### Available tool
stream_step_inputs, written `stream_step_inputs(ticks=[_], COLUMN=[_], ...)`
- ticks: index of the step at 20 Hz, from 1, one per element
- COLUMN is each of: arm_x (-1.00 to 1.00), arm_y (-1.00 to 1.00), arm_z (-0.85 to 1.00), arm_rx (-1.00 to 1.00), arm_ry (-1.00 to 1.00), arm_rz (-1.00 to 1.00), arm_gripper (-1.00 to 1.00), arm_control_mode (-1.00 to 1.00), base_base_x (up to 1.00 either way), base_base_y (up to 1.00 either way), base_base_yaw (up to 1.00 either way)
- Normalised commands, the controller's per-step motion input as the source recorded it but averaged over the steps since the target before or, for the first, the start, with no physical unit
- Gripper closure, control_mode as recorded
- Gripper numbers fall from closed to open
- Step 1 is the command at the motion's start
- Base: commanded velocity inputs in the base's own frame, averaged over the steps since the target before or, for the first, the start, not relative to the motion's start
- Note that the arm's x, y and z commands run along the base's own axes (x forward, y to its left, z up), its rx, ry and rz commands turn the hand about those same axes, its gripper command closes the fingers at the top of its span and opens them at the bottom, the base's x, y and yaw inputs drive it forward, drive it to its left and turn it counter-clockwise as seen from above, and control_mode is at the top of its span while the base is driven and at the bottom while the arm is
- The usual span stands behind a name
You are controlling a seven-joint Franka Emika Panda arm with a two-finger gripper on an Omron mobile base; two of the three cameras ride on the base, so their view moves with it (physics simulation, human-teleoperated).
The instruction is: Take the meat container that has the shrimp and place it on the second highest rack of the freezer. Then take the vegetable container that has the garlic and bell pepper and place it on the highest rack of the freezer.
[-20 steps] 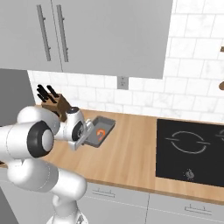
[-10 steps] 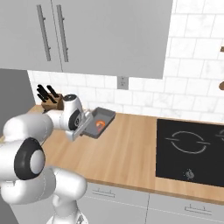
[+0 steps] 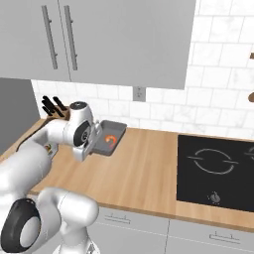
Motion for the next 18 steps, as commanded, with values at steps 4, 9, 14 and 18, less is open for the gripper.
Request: stream_step_inputs(ticks=[4,9,14,18], arm_x=[-0.78,-0.42,-0.05,0.0], arm_y=[-0.04,-0.22,-0.06,0.0], arm_z=[0.23,0.38,0.09,0.0], arm_rx=[-0.01,-0.01,-0.09,-0.14], arm_ry=[-0.02,-0.01,0.0,0.0], arm_rz=[0.16,0.0,-0.09,-0.11], arm_gripper=[1.0,1.0,1.0,1.0], arm_control_mode=[-1.0,-1.0,-1.0,-1.0], base_base_x=[0.0,0.0,0.0,0.0], base_base_y=[0.0,0.0,0.0,0.0], base_base_yaw=[0.0,0.0,0.0,0.0])
